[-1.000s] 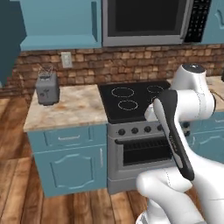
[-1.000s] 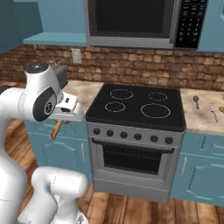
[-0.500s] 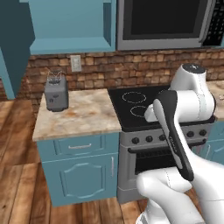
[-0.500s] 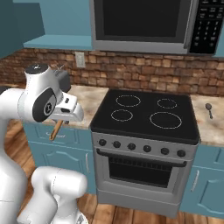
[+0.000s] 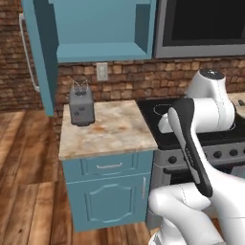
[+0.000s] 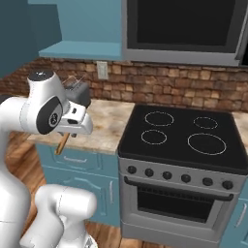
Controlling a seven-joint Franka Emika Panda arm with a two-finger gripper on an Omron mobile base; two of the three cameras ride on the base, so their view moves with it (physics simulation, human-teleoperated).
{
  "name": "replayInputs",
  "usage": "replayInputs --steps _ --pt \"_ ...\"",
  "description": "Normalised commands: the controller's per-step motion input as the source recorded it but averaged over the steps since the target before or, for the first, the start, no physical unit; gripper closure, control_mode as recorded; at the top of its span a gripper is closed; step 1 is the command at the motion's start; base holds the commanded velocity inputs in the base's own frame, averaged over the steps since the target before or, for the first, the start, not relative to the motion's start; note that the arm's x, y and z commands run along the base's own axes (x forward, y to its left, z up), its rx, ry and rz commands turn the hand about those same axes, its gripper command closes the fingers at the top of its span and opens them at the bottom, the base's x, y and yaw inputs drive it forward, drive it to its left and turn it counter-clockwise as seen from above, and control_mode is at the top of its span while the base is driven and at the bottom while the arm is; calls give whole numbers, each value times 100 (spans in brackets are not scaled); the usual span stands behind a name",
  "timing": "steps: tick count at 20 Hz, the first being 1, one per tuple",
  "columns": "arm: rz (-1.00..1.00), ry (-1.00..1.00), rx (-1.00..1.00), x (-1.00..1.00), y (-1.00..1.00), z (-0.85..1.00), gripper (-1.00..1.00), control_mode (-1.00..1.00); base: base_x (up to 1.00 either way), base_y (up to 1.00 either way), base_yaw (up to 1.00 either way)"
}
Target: Organize the utensils by type. Pick up the wooden spoons from the counter and place them in the open cabinet. Then pick up the metallic utensils from the counter and place them in the open drawer.
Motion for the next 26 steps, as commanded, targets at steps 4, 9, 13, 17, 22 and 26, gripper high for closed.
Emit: replayInputs --steps 4,9,13,17,22,26 --pt "0 0 0 0 0 0 100 100 57 41 1" --pt "0 0 0 0 0 0 100 100 66 20 0" --pt "0 0 0 0 0 0 100 100 63 24 0" --pt "0 0 0 0 0 0 100 100 51 28 0" --pt "0 0 0 0 0 0 100 100 33 11 0" --pt "0 0 0 0 0 0 100 100 34 0 0"
